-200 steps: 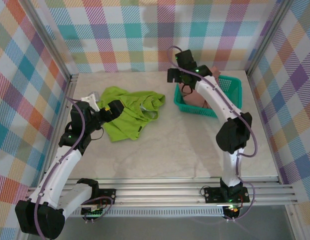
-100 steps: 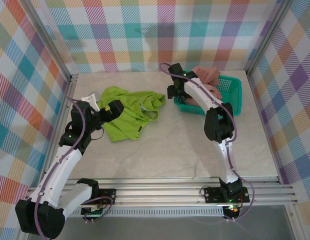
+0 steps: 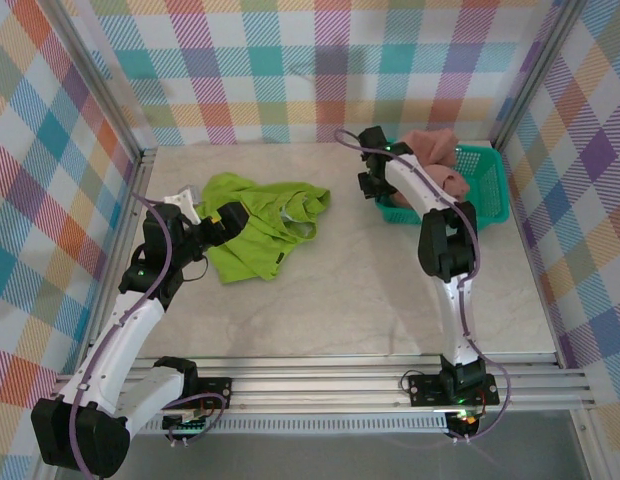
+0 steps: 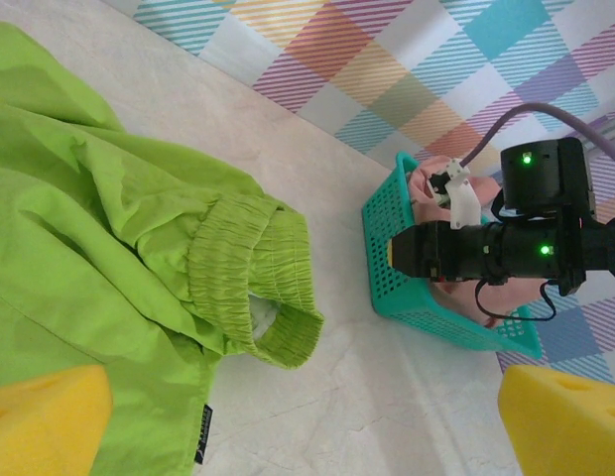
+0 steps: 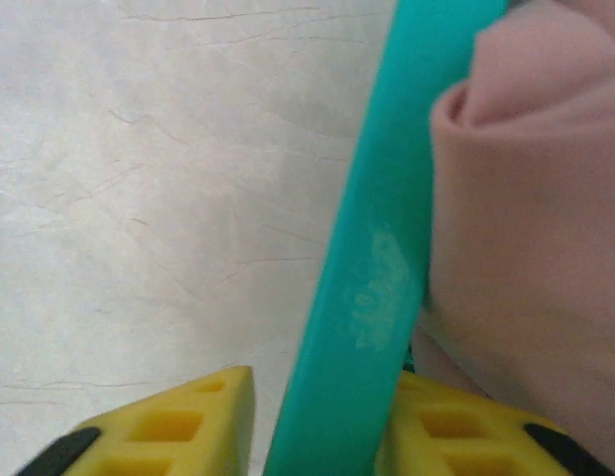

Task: Fold and stack the shorts

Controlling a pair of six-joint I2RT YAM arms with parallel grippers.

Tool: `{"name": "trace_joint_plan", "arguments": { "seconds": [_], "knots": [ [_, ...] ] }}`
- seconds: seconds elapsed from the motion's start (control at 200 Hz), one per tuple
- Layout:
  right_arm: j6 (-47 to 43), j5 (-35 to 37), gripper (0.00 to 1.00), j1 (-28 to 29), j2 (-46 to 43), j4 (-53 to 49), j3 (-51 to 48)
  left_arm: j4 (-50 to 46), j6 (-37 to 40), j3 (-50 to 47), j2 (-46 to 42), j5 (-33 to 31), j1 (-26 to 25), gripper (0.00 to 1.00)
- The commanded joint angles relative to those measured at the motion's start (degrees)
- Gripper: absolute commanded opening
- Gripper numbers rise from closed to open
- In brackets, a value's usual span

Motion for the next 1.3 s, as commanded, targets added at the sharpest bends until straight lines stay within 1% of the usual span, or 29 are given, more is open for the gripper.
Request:
{"name": "trace_joint_plan", "arguments": {
  "seconds": [0.0,0.035,0.07,0.27,0.37,0.44,0.5,0.535,0.595,0.68,0.805,0.87,0.895,0.905,0.925,0.98,1.02,1.055,1.175,1.295],
  "knots": [
    [-6.70,-1.26,0.32,-2.44,-0.79,1.06,0.64,0.46,1.15,-0.76,-0.01,-0.52,-0.73,1.00],
    [-7.40,-1.26,0.32,-3.08,-0.59,1.17,0.95,0.51,1.12,-0.76,0.01,-0.45,-0.68,1.00],
    [-10.42,-0.99,0.32,-3.52,-0.39,1.62,0.97,0.60,1.16,-0.76,0.05,-0.45,-0.73,1.00],
    [-16.77,-1.58,0.33,-5.97,0.31,2.98,1.48,0.41,1.05,-0.70,0.45,-0.88,-0.73,1.00],
    [-17.28,-0.54,0.34,-7.22,1.05,3.10,2.69,-2.68,0.47,0.25,1.44,-3.67,-0.73,1.00],
    [-18.01,0.23,0.36,-7.85,1.65,3.50,3.73,-5.19,0.58,1.64,3.05,-4.87,-0.73,1.00],
    [-18.37,0.18,0.41,-7.74,2.04,3.10,5.59,-6.26,0.68,2.77,4.65,-4.72,-0.73,1.00],
    [-17.55,-0.98,0.47,-7.78,2.18,2.27,7.22,-6.28,0.65,3.14,5.62,-4.44,-0.73,1.00],
    [-15.32,-4.14,0.52,-7.39,1.65,0.89,9.70,-6.15,0.31,3.59,6.98,-4.14,-0.73,1.00],
    [-11.71,-8.32,0.67,-6.35,-0.95,0.80,10.66,-5.68,-0.27,4.04,8.61,-4.22,-0.73,1.00],
    [-9.01,-12.71,0.77,-2.43,-6.93,2.08,8.86,-5.79,-0.73,4.05,9.62,-5.35,-0.65,1.00],
    [-8.35,-13.76,0.79,0.79,-10.81,3.28,5.60,-6.35,-2.08,3.72,10.13,-6.22,0.50,1.00],
    [-8.35,-14.55,0.80,2.15,-12.61,4.03,3.41,-6.41,-2.84,3.45,10.39,-6.09,1.30,1.00],
    [-8.35,-14.93,0.80,2.68,-13.24,4.48,2.49,-7.86,-3.19,3.35,10.50,-6.06,1.67,1.00],
    [-6.37,-15.83,0.81,3.76,-14.63,5.44,0.51,-8.47,-3.85,2.97,10.63,-5.82,2.45,1.00],
    [-5.33,-18.17,0.83,6.81,-17.94,8.62,-5.46,-8.64,-6.00,1.64,10.82,-5.19,4.82,1.00],
    [-5.11,-20.09,0.84,9.06,-19.95,10.57,-9.47,-8.55,-7.30,0.14,10.62,-4.64,6.22,0.98],
    [-5.01,-20.32,0.84,11.07,-21.39,12.35,-13.00,-8.45,-8.18,-0.80,10.37,-4.54,7.33,0.97],
    [-5.79,-19.64,0.85,16.56,-23.84,16.45,-22.11,-10.37,-9.74,-3.03,10.22,-5.53,9.26,0.96],
    [-6.77,-19.23,0.85,19.90,-22.85,18.37,-26.82,-9.95,-10.81,-5.41,11.83,-4.81,9.82,0.95]
  ]
}}
